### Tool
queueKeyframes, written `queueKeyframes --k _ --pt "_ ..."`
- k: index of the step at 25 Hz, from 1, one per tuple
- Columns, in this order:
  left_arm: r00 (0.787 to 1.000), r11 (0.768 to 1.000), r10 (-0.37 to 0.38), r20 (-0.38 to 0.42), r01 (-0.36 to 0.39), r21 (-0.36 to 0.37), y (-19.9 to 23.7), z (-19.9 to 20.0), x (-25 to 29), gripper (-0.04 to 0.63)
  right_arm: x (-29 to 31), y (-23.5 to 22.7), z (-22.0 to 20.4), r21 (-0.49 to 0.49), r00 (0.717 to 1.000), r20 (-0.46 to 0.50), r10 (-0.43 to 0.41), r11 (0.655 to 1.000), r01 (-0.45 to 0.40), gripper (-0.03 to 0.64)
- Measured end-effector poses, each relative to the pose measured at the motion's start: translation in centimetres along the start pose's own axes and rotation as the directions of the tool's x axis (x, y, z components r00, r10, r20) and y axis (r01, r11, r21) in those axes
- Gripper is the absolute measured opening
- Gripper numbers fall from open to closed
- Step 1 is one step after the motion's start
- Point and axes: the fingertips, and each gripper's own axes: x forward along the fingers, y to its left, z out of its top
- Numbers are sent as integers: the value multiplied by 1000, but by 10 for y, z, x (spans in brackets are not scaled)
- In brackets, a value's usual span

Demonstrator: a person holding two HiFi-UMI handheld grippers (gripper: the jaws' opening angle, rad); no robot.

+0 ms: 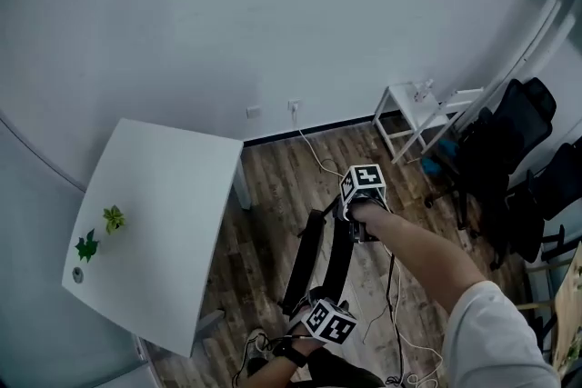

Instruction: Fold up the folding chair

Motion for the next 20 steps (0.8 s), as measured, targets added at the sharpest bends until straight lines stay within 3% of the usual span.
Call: queueKeyframes --k 11,20 --pt "993 993 99 62 -94 -76 146 -58 -75 225 51 176 39 -83 999 1 54 995 -54 141" --pt "989 985 120 86 -108 -133 214 -92 -113 225 81 269 51 -142 999 -15 52 988 -54 147"
